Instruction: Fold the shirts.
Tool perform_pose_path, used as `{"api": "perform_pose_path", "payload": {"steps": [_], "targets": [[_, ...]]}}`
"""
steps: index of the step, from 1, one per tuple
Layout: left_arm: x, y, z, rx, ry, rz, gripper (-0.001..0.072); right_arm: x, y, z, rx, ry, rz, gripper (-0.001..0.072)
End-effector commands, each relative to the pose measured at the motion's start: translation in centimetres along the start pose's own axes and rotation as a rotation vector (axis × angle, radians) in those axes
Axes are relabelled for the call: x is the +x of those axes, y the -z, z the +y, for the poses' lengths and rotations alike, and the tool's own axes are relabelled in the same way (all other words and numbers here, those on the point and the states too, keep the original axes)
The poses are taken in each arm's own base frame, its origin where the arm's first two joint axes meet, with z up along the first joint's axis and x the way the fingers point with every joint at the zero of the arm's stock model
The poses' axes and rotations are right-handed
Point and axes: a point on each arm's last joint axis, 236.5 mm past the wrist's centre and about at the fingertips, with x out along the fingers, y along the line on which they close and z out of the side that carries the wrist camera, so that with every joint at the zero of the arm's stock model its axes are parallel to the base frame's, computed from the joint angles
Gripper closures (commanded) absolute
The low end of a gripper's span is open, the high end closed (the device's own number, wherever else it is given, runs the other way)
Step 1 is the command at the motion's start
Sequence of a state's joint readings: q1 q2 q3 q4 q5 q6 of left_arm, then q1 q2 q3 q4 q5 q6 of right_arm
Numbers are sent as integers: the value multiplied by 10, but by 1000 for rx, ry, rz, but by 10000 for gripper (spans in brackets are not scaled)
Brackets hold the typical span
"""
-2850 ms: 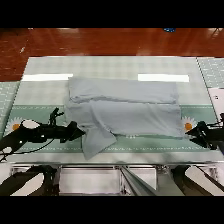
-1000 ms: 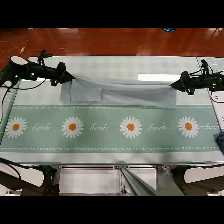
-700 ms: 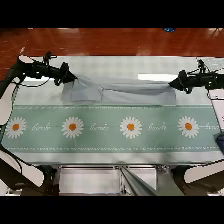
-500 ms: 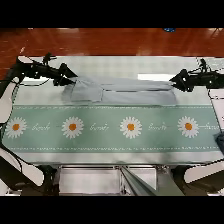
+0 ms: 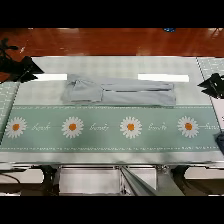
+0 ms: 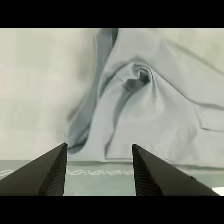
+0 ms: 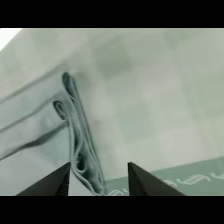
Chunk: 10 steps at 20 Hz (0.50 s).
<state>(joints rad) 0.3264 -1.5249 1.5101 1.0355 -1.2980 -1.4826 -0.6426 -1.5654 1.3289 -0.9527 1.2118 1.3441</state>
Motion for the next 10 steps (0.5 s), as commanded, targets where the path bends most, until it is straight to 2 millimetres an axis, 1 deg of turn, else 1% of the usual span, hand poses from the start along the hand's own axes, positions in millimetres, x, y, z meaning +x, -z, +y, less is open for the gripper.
{"api": "perform_pose_path", "payload": {"steps": [1, 2, 4, 6, 7, 8, 10], "targets": [[-39, 9, -23, 117, -66, -284, 209, 8, 23, -30, 82, 60, -10, 299], [-36, 24, -32, 137, -58, -324, 209, 19, 30, -24, 120, 10, 0, 298], [-18, 60, -44, 177, -39, -345, 208, 38, 39, -9, 132, -70, 22, 298], [6, 95, -51, 208, -24, -282, 208, 55, 47, 2, 134, -93, 62, 298], [18, 109, -55, 215, -14, -242, 209, 65, 51, 7, 145, -96, 83, 298], [29, 119, -60, 222, -1, -208, 208, 75, 55, 13, 140, -102, 100, 298], [42, 127, -73, 222, 31, -177, 209, 93, 60, 24, 130, -109, 114, 298]]}}
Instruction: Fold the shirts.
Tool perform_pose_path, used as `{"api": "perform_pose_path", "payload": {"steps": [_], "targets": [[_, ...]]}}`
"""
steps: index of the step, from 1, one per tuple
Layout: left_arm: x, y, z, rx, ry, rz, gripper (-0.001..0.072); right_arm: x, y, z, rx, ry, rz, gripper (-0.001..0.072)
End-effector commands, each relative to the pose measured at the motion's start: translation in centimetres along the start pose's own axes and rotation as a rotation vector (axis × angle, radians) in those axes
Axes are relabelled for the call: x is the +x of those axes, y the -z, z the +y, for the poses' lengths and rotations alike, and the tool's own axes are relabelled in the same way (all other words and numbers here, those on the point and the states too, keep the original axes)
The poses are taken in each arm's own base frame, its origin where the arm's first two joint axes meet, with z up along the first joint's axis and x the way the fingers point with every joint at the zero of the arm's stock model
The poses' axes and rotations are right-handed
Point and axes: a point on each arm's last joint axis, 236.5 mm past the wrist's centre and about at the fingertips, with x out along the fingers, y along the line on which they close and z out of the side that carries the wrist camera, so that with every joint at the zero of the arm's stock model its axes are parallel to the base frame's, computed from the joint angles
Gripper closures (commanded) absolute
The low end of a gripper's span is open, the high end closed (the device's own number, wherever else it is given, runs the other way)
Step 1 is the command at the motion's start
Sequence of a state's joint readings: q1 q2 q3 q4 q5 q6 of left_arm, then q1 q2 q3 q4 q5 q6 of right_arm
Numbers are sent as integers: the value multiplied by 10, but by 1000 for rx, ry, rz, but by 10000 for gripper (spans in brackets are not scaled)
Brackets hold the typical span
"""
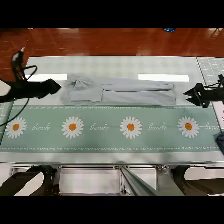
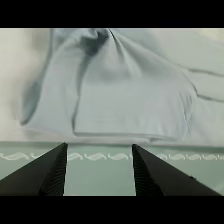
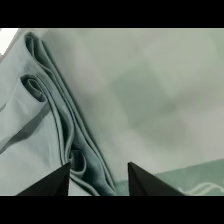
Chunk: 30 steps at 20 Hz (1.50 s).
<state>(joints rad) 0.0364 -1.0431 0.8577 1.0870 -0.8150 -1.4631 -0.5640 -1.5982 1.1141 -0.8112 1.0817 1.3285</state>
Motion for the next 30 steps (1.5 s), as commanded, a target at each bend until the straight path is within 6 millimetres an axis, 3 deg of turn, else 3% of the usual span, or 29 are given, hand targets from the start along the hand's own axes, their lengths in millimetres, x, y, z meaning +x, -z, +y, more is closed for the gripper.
{"api": "perform_pose_path", "payload": {"steps": [1, 7, 8, 9, 10, 11, 12, 13, 14, 17, 20, 25, 27, 30], "targets": [[19, 22, -23, 10, 50, 17, 209, 35, 9, 15, -3, -19, 32, 298], [31, 29, -27, -16, 66, 50, 208, 81, 16, 43, -49, -31, 119, 301], [30, 29, -28, -17, 67, 49, 209, 87, 18, 52, -72, -37, 127, 353], [30, 29, -27, -16, 67, 50, 209, 89, 19, 62, -107, -45, 128, 496], [30, 29, -28, -17, 67, 50, 209, 89, 19, 74, -171, -61, 127, 686], [30, 29, -28, -17, 67, 51, 210, 85, 19, 86, -209, -77, 130, 688], [30, 31, -28, -19, 70, 59, 277, 77, 18, 96, -240, -90, 131, 688], [30, 34, -29, -21, 74, 72, 525, 65, 17, 104, -270, -96, 124, 688], [30, 38, -30, -19, 77, 86, 694, 50, 17, 109, -303, -88, 110, 688], [31, 43, -49, -24, 122, 95, 693, -6, 30, 113, -450, 7, 83, 688], [41, 34, -91, 109, 177, 14, 693, -61, 60, 130, -536, 21, -14, 688], [86, 54, -201, 312, 312, 105, 693, -127, 143, 143, -603, -18, -129, 689], [110, 84, -246, 378, 363, 208, 694, -146, 168, 146, -617, -33, -162, 688], [137, 152, -302, 482, 424, 420, 694, -169, 190, 155, -640, -55, -207, 688]]}}
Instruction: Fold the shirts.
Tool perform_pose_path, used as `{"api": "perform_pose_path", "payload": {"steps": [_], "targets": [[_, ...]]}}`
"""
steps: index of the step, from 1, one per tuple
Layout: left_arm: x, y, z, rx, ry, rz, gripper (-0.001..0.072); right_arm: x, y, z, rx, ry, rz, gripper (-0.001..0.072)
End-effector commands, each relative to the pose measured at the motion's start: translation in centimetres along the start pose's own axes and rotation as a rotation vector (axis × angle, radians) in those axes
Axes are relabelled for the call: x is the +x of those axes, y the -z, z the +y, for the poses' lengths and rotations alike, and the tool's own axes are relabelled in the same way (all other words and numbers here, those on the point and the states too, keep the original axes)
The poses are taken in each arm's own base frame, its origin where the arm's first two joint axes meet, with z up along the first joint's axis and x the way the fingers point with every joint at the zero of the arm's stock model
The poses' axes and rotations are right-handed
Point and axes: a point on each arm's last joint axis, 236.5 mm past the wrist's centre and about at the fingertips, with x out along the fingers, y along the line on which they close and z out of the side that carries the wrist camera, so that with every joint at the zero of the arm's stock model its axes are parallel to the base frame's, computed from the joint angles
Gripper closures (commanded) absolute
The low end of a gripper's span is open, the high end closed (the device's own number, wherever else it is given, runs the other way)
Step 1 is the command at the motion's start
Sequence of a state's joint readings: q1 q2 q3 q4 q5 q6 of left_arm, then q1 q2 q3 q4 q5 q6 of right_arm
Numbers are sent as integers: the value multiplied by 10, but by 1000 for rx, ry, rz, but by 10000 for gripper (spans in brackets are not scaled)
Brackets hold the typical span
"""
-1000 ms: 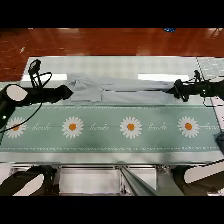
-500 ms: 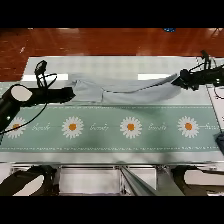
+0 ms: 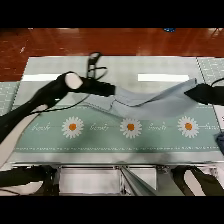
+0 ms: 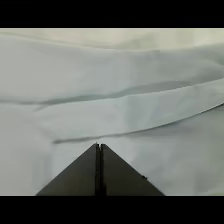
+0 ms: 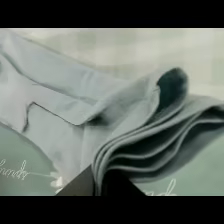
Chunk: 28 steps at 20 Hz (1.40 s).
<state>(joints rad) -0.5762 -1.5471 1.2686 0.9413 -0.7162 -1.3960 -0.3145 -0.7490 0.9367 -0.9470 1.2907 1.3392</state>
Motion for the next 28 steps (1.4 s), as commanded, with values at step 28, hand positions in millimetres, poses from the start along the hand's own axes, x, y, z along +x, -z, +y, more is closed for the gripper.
{"api": "perform_pose_path", "payload": {"steps": [28], "targets": [[-245, 1, 113, -130, -319, -185, 693, 90, -19, 126, -43, -354, 83, 689]]}}
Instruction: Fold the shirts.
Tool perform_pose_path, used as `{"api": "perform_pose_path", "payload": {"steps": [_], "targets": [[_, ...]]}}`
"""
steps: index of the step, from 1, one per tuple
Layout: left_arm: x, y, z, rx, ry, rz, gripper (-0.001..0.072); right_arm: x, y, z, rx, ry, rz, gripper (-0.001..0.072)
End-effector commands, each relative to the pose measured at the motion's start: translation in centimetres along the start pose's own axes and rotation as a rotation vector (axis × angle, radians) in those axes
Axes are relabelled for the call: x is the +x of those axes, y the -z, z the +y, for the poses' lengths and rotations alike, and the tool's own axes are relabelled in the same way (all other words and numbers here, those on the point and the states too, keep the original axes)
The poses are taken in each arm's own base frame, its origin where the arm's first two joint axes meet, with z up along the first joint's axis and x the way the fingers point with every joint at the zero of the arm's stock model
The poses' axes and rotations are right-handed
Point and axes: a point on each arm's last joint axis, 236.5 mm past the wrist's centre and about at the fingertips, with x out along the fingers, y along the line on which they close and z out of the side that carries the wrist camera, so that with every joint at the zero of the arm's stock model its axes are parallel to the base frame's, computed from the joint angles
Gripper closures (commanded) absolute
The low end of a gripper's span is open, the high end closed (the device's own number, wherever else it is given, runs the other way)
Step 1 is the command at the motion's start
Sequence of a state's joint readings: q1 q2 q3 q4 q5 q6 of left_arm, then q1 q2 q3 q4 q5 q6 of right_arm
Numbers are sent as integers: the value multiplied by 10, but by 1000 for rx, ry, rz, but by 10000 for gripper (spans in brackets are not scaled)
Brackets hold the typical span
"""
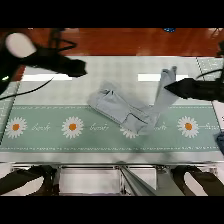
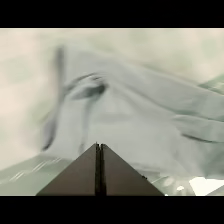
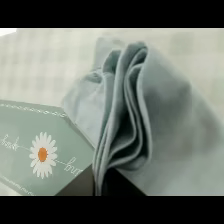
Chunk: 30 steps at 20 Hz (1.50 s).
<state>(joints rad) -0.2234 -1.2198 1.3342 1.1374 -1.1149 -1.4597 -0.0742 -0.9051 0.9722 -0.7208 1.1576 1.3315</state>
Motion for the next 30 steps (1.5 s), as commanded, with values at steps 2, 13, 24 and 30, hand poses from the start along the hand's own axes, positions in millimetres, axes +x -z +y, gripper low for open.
{"api": "perform_pose_path", "payload": {"steps": [2, 13, 24, 30], "targets": [[-58, 65, 59, -159, -143, -133, 692, 93, -15, 45, -63, -97, 91, 688], [-28, 135, 55, -334, -64, -149, 692, 272, 35, 51, -4, -130, 349, 295], [-18, 130, 65, -352, -78, -154, 692, 17, -67, -51, -80, 233, 158, 305], [-18, 129, 65, -353, -79, -159, 692, -37, 33, -151, 143, 577, -23, 305]]}}
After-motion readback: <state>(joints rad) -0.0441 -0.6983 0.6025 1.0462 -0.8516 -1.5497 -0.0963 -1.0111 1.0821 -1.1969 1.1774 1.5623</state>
